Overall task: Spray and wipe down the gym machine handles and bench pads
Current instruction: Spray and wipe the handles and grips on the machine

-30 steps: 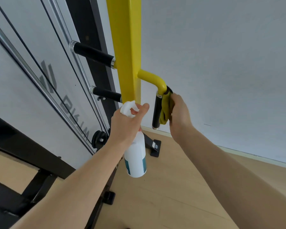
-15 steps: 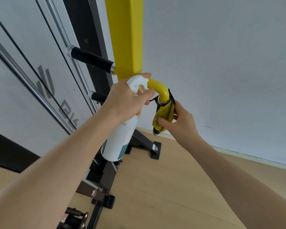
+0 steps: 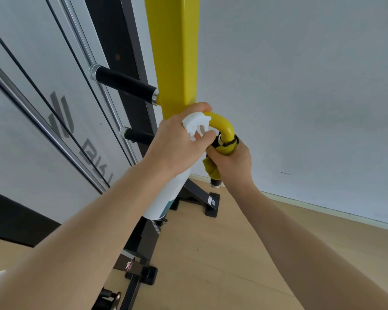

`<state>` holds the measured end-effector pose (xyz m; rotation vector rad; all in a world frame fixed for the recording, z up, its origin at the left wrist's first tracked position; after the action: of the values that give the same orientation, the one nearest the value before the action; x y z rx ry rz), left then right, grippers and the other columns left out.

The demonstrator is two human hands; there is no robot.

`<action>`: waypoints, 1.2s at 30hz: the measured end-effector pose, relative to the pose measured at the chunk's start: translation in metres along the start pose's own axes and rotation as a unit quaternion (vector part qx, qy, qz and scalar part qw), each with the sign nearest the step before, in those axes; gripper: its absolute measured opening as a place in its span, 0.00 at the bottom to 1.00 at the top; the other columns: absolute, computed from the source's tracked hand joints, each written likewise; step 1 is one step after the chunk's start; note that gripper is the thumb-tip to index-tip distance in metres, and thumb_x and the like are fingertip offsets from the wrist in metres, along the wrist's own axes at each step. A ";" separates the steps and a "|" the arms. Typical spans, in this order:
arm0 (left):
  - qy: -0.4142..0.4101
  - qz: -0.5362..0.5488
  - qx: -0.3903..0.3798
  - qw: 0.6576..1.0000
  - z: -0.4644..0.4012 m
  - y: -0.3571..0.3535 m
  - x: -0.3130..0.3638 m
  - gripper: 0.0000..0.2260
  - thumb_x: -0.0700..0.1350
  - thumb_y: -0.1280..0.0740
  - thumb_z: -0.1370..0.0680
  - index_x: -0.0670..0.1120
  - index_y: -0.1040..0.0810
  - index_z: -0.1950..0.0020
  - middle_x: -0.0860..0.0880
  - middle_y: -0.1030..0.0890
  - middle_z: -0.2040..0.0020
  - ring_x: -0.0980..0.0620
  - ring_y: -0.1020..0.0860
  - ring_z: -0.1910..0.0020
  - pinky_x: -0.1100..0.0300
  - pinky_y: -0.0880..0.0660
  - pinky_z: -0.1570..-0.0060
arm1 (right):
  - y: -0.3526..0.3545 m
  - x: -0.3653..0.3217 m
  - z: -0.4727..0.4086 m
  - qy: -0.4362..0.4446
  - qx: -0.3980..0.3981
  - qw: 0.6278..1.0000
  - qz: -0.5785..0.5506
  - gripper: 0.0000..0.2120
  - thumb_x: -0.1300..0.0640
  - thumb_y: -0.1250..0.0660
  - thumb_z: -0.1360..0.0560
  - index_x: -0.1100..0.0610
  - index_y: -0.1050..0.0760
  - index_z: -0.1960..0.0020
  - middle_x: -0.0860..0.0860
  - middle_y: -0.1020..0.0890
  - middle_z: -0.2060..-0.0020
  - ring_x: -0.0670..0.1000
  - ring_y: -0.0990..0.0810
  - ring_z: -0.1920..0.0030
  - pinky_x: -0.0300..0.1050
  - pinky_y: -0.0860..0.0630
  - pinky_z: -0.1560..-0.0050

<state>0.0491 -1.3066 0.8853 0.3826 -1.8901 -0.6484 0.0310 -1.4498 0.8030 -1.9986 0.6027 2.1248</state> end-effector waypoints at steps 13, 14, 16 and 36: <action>-0.038 0.000 -0.003 0.999 -0.002 -0.004 -0.005 0.17 0.51 0.29 0.22 0.56 0.26 0.34 0.54 0.20 0.60 0.53 0.17 0.62 0.63 0.20 0.63 | -0.021 0.096 0.016 -0.121 0.048 0.991 -0.008 0.08 0.57 0.25 0.27 0.54 0.24 0.54 0.60 0.16 0.62 0.47 0.20 0.73 0.44 0.19 0.71; -0.041 0.005 -0.004 0.999 -0.002 -0.004 -0.005 0.17 0.51 0.29 0.22 0.55 0.26 0.34 0.54 0.20 0.60 0.52 0.17 0.61 0.63 0.20 0.63 | -0.020 0.098 0.016 -0.126 0.046 0.991 -0.007 0.08 0.57 0.24 0.27 0.53 0.24 0.53 0.60 0.16 0.62 0.46 0.19 0.73 0.43 0.20 0.71; -0.047 0.010 -0.003 0.999 -0.002 -0.005 -0.005 0.18 0.51 0.29 0.22 0.55 0.26 0.33 0.53 0.20 0.59 0.52 0.17 0.60 0.65 0.20 0.64 | -0.018 0.094 0.016 -0.120 0.035 0.992 0.006 0.09 0.58 0.24 0.27 0.54 0.23 0.52 0.56 0.16 0.62 0.42 0.19 0.73 0.36 0.23 0.74; -0.026 0.029 0.002 0.999 0.000 -0.001 -0.006 0.19 0.51 0.29 0.22 0.56 0.27 0.31 0.51 0.21 0.55 0.50 0.18 0.57 0.68 0.21 0.64 | -0.010 0.003 0.005 0.043 0.090 0.995 -0.006 0.07 0.54 0.28 0.26 0.56 0.24 0.56 0.52 0.17 0.67 0.45 0.21 0.72 0.35 0.27 0.73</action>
<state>0.0511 -1.3044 0.8802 0.3148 -1.9446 -0.6216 0.0301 -1.4390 0.7988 -1.9979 0.7639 1.9099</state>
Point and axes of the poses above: each hand's wrist, its own z-axis away from the middle knuckle, its own y-axis out of the back of the hand, x = y × z, the point moved 4 cm from there along -z, towards the middle knuckle
